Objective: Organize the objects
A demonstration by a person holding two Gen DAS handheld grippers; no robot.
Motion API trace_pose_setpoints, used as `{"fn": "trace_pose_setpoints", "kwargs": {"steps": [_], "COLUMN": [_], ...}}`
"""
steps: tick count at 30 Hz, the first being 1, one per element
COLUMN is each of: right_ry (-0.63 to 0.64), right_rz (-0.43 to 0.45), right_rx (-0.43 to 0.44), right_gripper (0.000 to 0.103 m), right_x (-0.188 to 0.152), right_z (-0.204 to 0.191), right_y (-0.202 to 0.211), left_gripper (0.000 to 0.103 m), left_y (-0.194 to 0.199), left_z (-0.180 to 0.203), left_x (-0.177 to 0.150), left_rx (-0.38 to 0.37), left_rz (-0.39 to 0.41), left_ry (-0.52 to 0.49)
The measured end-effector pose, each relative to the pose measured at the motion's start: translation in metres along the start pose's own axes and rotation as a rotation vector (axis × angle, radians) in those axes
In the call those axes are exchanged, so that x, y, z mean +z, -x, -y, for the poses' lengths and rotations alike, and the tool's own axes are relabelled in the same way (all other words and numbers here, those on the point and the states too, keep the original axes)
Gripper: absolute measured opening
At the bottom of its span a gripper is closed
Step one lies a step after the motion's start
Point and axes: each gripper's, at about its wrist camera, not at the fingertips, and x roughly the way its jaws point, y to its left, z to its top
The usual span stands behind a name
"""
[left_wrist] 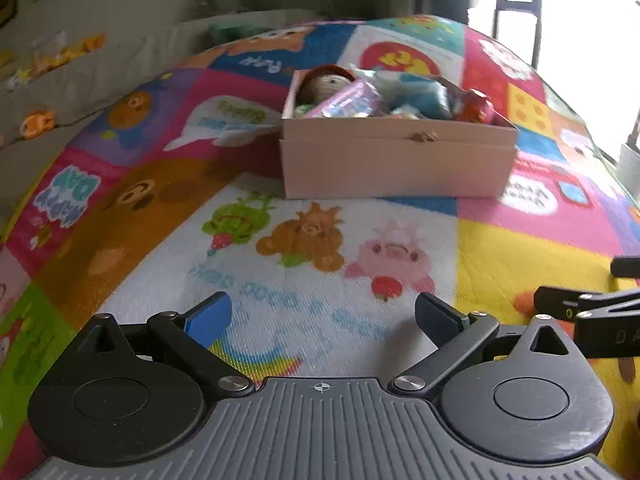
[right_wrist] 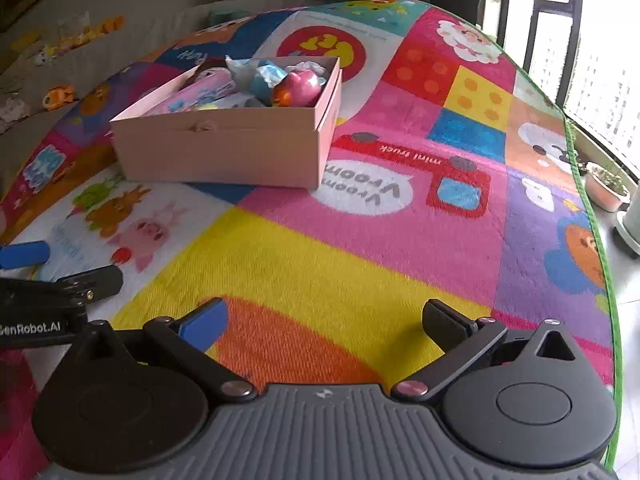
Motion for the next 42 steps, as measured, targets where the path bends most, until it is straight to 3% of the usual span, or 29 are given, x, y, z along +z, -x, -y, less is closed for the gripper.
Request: {"fn": "trace_pose_setpoints", "kwargs": {"steps": [2,8,42], "right_ry": [-0.015,-0.066,-0.047], "right_rz": [0.009,0.056,0.077], "right_rx": [-0.008,-0.074,-0.049], "right_gripper": [0.103,0.103,0.103], "right_x": [0.003,0.006,0.003], "right_z": [-0.001,-0.006,-0.003], "right_y": [-0.005,-0.013,-0.014], "left_gripper": [0.102,0.102,0.103], "left_y": [-0.003,-0.007,-0.013], "left_z": [0.005,0.001,0.003], "left_x": [0.002,0.001,0.006], "left_rx": [0.025,0.007,0.007], "left_rz": [0.010,0.003,-0.002], "left_ry": [-0.007,0.016,0.008]}}
